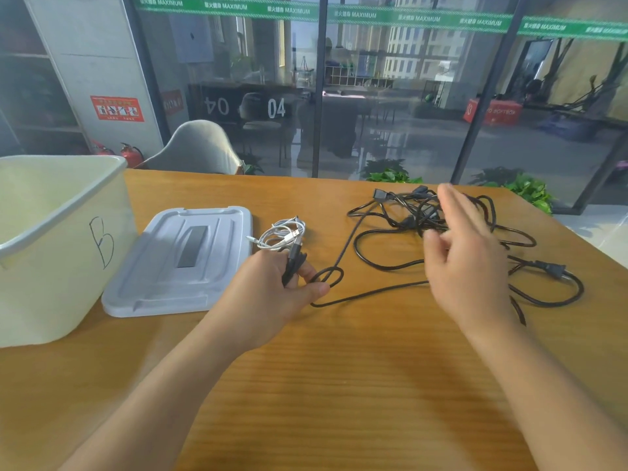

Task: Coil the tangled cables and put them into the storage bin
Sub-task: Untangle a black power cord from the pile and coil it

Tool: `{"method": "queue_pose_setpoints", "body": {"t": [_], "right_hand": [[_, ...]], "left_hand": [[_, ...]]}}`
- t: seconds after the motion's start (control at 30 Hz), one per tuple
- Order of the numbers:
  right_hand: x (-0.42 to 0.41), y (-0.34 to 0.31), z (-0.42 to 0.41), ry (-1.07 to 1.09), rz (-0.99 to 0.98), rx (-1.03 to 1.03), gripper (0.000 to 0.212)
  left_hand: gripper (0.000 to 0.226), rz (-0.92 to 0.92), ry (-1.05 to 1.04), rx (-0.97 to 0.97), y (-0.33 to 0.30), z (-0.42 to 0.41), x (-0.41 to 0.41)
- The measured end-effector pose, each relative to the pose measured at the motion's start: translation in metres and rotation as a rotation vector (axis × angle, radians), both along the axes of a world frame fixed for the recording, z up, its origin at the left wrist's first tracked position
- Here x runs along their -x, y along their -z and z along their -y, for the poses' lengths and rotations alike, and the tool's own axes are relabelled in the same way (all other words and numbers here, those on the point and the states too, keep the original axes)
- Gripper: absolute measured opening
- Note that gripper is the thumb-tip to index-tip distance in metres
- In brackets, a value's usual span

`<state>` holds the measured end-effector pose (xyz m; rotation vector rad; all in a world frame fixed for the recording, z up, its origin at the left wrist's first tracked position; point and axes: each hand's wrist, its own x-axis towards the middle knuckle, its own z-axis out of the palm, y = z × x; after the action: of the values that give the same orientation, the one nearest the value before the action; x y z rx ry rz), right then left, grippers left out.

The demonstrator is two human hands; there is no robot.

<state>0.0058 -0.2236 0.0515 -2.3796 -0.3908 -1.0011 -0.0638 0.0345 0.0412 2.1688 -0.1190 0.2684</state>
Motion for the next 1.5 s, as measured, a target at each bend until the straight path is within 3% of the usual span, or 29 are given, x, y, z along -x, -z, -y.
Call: {"method": "queue_pose_setpoints", "body": {"t": [0.1,0.2,0.27,0.43,0.57,0.9,1.0,1.17,1.37,1.5], "right_hand": [[0.011,-0.002,-0.017,-0.208,0.176,0.148,0.07],[0.02,-0.001,-0.026,-0.405,0.286,0.235,0.051],[0.021,0.004,-0.029,-0.495,0.237,0.26,0.034],[0.018,0.009,-0.031,-0.478,0.163,0.254,0.015],[0.011,0.007,-0.026,-0.325,0.191,0.06,0.018],[-0.027,0.008,0.026,0.039,-0.05,-0.58,0.015],[-0.034,0.012,0.041,0.091,-0.148,-0.529,0.011],[-0.033,0.018,0.031,0.023,-0.218,-0.22,0.037],[-0.013,0.016,0.005,-0.216,-0.204,-0.13,0.018],[0.017,0.02,-0.031,-0.507,-0.475,-0.116,0.017]], "left_hand": [[0.017,-0.007,-0.001,-0.01,0.001,0.001,0.0],[0.019,0.004,0.005,-0.007,0.0,0.002,0.0],[0.019,0.011,0.015,0.003,0.0,0.002,0.0],[0.018,0.009,0.034,0.018,0.0,0.004,0.0],[0.017,0.025,0.05,0.033,-0.001,0.004,0.001],[0.022,0.002,-0.012,-0.034,0.003,-0.001,-0.002],[0.019,0.027,-0.083,0.037,0.004,-0.004,-0.004],[0.009,0.073,-0.138,0.104,0.0,-0.005,-0.004],[0.035,0.1,-0.182,0.118,-0.004,-0.007,-0.003],[0.041,0.109,-0.117,0.207,-0.004,-0.005,-0.001]]}}
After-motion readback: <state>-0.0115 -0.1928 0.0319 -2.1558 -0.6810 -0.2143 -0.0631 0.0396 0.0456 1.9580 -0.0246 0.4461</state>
